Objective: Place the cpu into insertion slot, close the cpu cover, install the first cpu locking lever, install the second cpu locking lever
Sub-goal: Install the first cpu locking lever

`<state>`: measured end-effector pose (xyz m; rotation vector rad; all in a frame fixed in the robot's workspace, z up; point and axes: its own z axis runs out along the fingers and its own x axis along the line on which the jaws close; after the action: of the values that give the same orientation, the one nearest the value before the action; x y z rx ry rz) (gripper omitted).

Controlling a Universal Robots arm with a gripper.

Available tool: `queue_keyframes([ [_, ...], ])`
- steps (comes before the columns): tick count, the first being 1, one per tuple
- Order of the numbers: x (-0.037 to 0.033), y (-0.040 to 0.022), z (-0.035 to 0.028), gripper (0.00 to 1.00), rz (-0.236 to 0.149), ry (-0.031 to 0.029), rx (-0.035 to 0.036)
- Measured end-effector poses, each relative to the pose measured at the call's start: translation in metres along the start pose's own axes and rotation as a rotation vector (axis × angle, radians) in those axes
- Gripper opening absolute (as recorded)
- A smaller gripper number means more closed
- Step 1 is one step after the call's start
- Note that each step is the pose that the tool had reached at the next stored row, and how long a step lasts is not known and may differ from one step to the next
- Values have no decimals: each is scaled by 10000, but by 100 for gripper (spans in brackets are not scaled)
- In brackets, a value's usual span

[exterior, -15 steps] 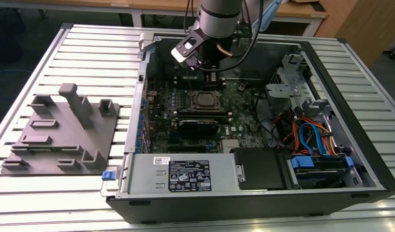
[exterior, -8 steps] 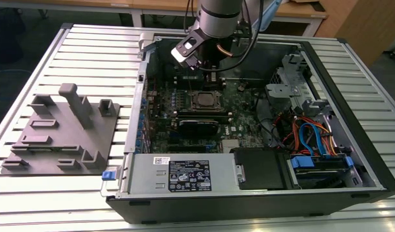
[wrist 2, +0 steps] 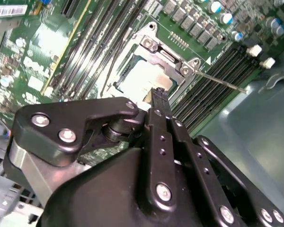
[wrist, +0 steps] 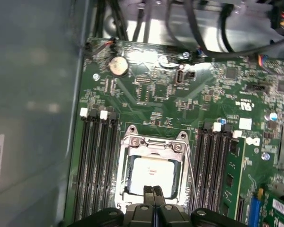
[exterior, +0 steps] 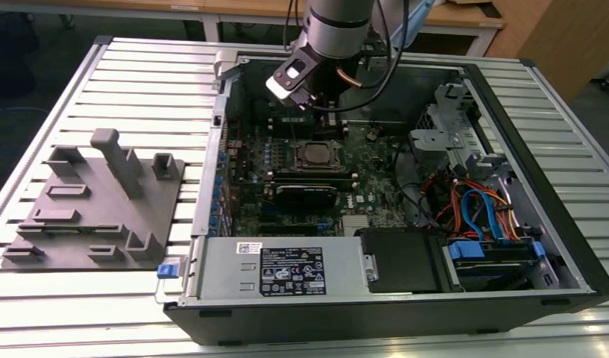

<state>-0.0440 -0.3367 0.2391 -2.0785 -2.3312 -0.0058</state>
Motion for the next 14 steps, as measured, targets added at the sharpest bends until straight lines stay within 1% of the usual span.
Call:
queue_keyframes([
  [3,0,0,1,10,-503,-4,8],
  [5,0,0,1,10,-696,-6,11],
  [9,0,0,-2,10,-714,-7,11],
  [13,1,0,-50,10,-714,-7,12],
  [14,1,0,-51,10,-715,-5,10],
])
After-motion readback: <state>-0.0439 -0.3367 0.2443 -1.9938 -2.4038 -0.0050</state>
